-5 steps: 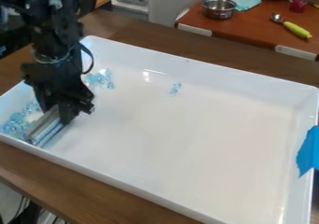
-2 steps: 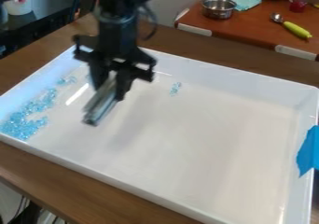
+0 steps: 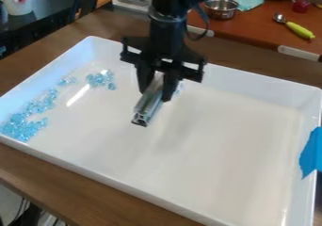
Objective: Sweep into pile
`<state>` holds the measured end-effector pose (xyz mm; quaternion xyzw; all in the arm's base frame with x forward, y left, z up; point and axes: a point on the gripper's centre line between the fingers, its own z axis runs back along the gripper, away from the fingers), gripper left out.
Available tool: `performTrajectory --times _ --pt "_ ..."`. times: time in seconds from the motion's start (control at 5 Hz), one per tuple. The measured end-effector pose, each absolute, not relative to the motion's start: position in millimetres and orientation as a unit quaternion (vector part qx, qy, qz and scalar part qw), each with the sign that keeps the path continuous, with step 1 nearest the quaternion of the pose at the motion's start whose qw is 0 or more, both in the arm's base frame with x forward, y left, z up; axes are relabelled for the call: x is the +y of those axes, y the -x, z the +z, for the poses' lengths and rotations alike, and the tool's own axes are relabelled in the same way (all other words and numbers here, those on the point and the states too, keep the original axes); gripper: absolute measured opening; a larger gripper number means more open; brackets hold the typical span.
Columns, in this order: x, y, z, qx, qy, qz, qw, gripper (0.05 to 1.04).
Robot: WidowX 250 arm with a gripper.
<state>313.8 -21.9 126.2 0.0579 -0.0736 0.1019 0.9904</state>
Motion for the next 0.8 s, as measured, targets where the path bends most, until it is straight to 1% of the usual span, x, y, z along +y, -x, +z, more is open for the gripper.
performTrajectory --times 0.4,0.6,0.8 --pt "-26 -336 96 -0.064 -0.05 0.105 0.991 0.372" --pt "-17 -358 94 -0.065 -0.035 0.13 0.989 0.372" --pt "-7 -364 94 -0.055 -0.024 0.146 0.987 0.372"
